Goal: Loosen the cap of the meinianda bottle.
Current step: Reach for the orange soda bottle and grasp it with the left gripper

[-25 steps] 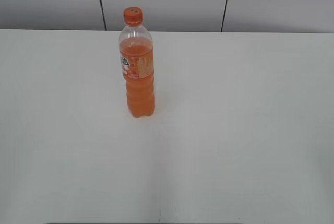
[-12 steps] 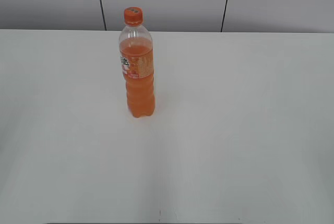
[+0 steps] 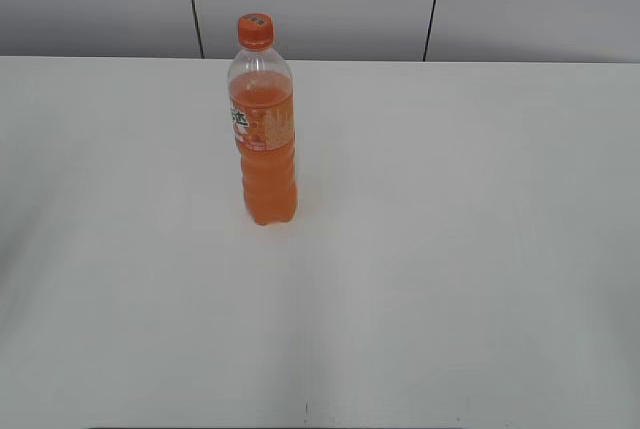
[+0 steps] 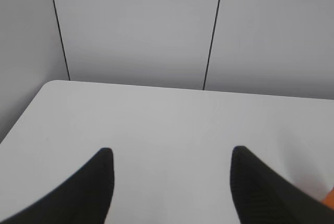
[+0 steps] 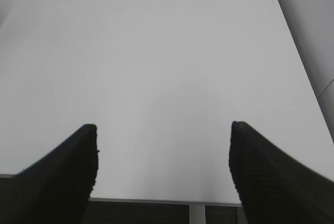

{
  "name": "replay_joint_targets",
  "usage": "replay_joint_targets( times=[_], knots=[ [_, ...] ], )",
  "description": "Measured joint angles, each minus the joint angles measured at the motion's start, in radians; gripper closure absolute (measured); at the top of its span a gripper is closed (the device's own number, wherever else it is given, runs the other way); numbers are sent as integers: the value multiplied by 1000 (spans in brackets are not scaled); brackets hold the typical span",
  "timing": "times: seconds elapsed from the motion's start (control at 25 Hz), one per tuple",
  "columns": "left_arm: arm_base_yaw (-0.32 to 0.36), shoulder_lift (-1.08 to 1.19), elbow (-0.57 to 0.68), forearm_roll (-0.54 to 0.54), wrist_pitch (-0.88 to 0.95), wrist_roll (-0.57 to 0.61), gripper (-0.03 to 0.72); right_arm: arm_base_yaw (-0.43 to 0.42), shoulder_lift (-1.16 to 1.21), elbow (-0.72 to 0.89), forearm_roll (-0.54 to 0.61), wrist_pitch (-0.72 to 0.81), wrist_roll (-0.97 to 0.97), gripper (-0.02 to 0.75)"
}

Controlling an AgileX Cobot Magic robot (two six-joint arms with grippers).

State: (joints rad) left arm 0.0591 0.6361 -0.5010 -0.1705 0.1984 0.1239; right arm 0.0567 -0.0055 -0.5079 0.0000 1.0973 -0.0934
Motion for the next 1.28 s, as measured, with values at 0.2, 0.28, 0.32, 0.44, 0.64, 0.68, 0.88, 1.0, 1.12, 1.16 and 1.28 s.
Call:
replay_joint_targets(
  times=[0.2, 0.28, 0.32, 0.44, 0.64, 0.68, 0.88, 1.0, 1.12, 1.16, 1.28],
  knots=[
    [-2, 133, 0, 10, -131, 0, 252, 0, 0, 0, 0, -1, 0, 150],
    [-2, 202, 0, 10, -198, 0, 252, 0, 0, 0, 0, -1, 0, 150],
    [-3, 220, 0, 2, -226, 0, 252, 0, 0, 0, 0, -1, 0, 150],
    [-3, 278, 0, 4, -302, 0, 252, 0, 0, 0, 0, -1, 0, 150],
    [-3, 381, 0, 49, -408, 0, 252, 0, 0, 0, 0, -1, 0, 150],
    [-3, 402, 0, 71, -424, 0, 252, 0, 0, 0, 0, -1, 0, 150],
    [-3, 492, 0, 132, -520, -36, 252, 0, 0, 0, 0, -1, 0, 150],
    [-3, 563, 0, 185, -583, -89, 252, 0, 0, 0, 0, -1, 0, 150],
    [-3, 640, 0, 324, -663, -179, 252, 0, 0, 0, 0, -1, 0, 150],
    [-3, 667, 0, 369, -695, -222, 252, 0, 0, 0, 0, -1, 0, 150],
    [-3, 738, 0, 527, -792, -344, 252, 0, 0, 0, 0, -1, 0, 150]
  ],
)
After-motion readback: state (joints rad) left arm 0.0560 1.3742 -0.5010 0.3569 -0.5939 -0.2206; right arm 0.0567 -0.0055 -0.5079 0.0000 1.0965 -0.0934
